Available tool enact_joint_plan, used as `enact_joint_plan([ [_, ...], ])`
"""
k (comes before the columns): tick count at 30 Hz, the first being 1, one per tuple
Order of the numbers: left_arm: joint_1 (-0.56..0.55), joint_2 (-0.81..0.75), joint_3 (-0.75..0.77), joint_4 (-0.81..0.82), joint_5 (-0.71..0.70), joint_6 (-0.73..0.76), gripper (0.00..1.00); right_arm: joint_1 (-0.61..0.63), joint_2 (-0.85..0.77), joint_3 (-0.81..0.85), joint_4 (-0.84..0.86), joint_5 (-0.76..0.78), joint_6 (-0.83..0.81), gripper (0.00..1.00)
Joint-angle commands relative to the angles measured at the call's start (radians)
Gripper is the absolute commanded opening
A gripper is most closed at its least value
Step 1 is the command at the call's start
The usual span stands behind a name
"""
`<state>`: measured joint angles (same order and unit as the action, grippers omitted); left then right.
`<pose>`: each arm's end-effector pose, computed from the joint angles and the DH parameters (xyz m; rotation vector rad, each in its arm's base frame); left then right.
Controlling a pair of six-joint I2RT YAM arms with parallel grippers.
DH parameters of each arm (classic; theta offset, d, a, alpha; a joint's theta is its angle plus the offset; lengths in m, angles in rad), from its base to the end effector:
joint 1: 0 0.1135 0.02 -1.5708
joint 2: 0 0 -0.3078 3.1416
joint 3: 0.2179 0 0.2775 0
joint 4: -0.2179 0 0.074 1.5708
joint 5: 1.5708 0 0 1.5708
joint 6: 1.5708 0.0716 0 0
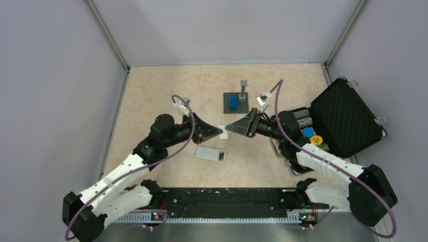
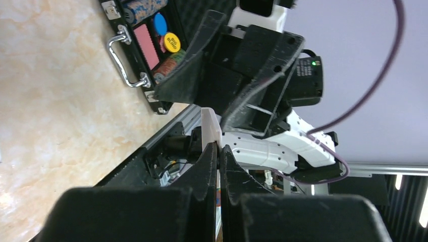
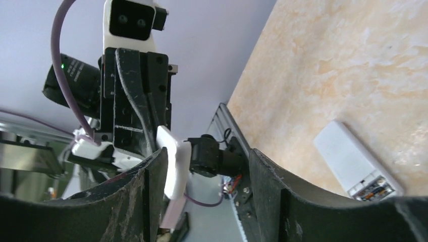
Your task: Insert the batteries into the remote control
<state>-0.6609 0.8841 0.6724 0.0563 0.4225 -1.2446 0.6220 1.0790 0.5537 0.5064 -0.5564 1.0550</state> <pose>0.1714 -0.1705 0.3317 -0.2279 2.0564 -1.6718 0.2006 0.1903 0.2983 -0.1071 1.8847 1.6735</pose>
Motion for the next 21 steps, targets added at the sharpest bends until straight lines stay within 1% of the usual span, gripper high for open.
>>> enact_joint_plan([
  [1,0.006,-0.033,-0.002,0.091,0.026,-0.029,0.0,0.012,0.056,-0.008,0.254,-0.034,0.182,0.56],
  [3,0.006,-0.037,-0.001,0.087,0.022,-0.024,0.0,0.013,0.074,-0.016,0.325,-0.046,0.237,0.52],
  [5,0.006,-0.044,-0.001,0.086,0.016,-0.024,0.0,0.017,0.09,-0.016,0.36,-0.063,0.262,0.48],
  [7,0.006,-0.048,-0.003,0.092,0.012,-0.025,0.0,0.021,0.105,-0.026,0.421,-0.08,0.294,0.46],
  [9,0.006,-0.056,-0.003,0.103,0.006,-0.025,0.0,0.022,0.116,-0.045,0.487,-0.089,0.334,0.39],
  [11,0.006,-0.065,-0.004,0.102,-0.006,-0.021,0.0,0.023,0.119,-0.059,0.541,-0.103,0.365,0.36],
  [14,0.006,-0.072,-0.006,0.105,-0.021,-0.02,0.0,0.029,0.116,-0.048,0.552,-0.122,0.37,0.34],
  [21,0.006,-0.054,-0.004,0.12,-0.002,-0.036,0.0,0.039,0.117,-0.015,0.51,-0.15,0.333,0.33],
])
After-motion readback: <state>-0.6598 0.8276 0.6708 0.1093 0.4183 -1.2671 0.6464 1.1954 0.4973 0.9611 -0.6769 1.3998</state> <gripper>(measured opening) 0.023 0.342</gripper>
